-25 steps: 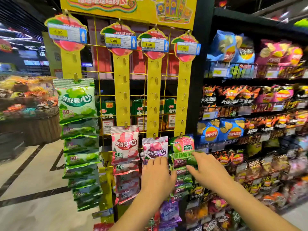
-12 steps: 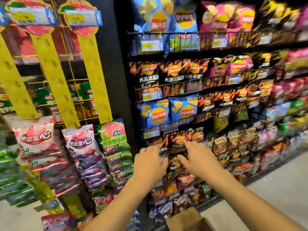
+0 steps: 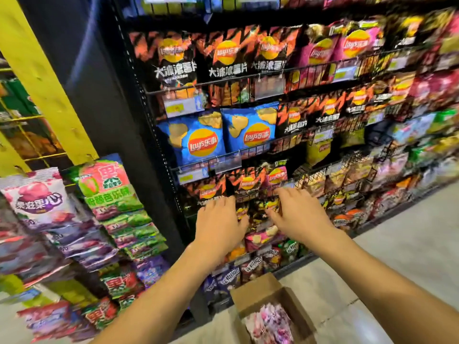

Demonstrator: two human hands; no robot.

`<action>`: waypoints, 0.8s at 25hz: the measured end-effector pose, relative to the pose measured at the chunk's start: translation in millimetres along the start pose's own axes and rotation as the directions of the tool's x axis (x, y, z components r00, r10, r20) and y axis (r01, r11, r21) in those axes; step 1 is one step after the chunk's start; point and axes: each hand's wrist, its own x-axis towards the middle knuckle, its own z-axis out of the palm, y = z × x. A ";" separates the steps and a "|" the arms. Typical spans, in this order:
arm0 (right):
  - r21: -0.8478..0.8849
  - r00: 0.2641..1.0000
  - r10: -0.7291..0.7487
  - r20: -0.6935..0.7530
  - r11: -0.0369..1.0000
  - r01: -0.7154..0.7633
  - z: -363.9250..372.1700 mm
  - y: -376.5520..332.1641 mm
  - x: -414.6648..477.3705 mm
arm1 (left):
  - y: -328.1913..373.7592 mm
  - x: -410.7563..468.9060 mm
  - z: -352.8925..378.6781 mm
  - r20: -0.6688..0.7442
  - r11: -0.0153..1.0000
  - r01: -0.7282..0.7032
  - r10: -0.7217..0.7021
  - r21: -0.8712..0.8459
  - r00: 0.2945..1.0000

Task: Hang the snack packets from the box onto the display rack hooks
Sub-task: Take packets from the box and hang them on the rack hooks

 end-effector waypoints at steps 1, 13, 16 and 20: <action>-0.011 1.000 0.009 0.008 1.000 -0.009 3.3 2.7 9.3 | -2.6 11.7 3.7 -0.005 1.000 -0.006 0.006 -0.002 1.000; -0.015 0.993 0.025 0.119 1.000 -0.023 40.7 37.0 107.1 | 5.6 123.2 45.2 0.028 0.997 0.013 -0.011 -0.072 1.000; 0.023 0.990 -0.006 0.144 1.000 0.003 54.1 48.4 125.0 | 14.1 140.0 56.3 0.053 0.996 0.073 -0.070 -0.061 0.996; 0.074 0.977 -0.107 0.182 0.993 0.095 73.7 80.9 151.8 | 39.1 160.7 78.9 0.060 0.984 0.177 -0.175 -0.032 0.983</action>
